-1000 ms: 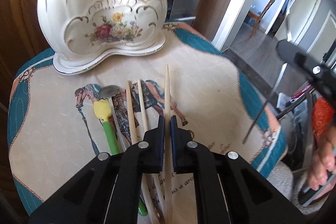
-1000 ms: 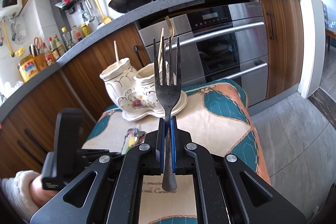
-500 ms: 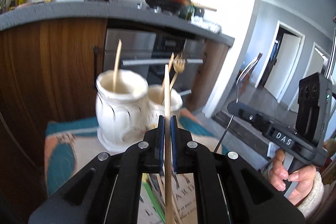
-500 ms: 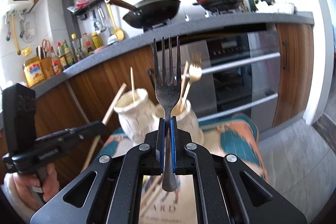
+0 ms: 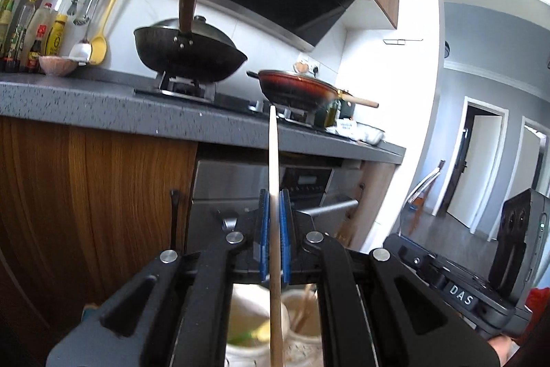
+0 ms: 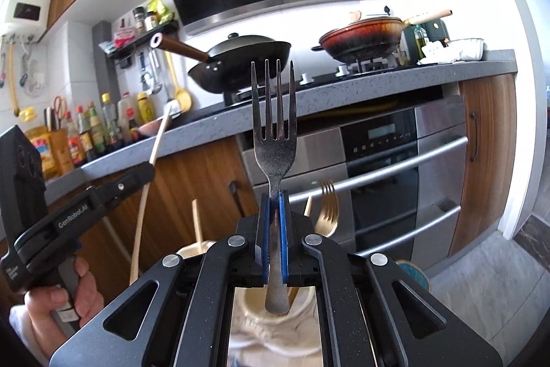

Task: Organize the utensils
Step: 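Insert the chopstick into the large cup while the right tool inserts the fork into the small cup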

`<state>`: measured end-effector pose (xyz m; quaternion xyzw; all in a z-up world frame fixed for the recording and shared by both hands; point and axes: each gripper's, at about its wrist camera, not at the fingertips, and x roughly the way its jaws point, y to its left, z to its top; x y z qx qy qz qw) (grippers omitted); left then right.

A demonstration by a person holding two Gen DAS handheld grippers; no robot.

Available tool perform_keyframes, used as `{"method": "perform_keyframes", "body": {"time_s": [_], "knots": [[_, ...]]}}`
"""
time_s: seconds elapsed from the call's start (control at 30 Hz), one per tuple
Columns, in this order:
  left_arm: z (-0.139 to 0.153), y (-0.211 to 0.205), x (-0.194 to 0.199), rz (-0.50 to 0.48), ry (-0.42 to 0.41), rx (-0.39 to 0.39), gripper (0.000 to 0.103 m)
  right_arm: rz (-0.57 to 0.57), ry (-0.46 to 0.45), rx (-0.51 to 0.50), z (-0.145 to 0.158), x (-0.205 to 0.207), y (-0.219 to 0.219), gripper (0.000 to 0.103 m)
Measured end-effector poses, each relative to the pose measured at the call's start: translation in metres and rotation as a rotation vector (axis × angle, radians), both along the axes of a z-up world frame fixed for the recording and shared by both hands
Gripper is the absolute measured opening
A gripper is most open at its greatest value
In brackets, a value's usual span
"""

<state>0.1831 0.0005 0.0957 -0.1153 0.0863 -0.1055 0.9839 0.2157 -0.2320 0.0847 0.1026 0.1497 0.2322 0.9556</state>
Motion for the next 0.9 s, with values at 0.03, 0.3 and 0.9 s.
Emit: {"method": "perform_keyframes", "body": {"time_s": [0.03, 0.3, 0.9], "knots": [[-0.001, 0.000, 0.006, 0.010, -0.007, 0.003, 0.006, -0.004, 0.004, 0.004, -0.002, 0.005, 0.000, 0.006], [-0.022, -0.003, 0.031, 0.083, -0.039, 0.043, 0.006, 0.000, 0.046, 0.001, -0.027, 0.024, 0.009, 0.006], [-0.061, 0.015, 0.003, 0.079, 0.168, 0.059, 0.006, 0.002, 0.083, -0.056, -0.059, 0.017, 0.021, 0.006]]}}
